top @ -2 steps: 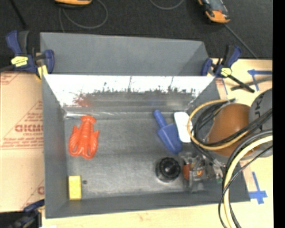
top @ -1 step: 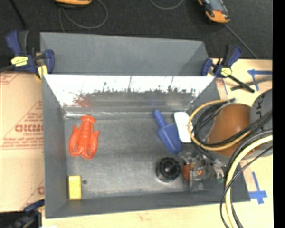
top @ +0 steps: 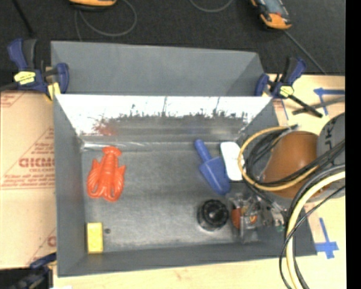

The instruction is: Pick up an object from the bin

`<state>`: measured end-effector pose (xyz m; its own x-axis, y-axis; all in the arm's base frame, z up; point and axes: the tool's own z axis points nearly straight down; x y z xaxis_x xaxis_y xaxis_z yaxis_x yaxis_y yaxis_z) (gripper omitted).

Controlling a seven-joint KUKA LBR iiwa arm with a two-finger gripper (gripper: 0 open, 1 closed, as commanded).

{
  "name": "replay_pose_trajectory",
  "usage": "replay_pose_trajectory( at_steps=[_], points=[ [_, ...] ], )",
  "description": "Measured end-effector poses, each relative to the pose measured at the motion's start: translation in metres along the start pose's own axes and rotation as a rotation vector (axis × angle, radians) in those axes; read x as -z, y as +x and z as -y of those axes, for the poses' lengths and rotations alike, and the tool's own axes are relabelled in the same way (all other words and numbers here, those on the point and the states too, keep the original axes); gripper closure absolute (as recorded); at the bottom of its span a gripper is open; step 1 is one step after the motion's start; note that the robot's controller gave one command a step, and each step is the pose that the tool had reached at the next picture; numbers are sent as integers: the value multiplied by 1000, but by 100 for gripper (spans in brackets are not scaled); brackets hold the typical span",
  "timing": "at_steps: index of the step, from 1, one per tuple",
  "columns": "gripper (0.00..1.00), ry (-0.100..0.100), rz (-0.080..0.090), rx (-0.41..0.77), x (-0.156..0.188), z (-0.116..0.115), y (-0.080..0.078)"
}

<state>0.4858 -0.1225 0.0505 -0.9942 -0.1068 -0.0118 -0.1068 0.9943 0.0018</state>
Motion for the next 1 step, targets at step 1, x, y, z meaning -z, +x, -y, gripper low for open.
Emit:
replay_pose_trajectory(
  at_steps=[1],
  points=[
    [100, -11, -13, 113, 26, 18, -5]
  ],
)
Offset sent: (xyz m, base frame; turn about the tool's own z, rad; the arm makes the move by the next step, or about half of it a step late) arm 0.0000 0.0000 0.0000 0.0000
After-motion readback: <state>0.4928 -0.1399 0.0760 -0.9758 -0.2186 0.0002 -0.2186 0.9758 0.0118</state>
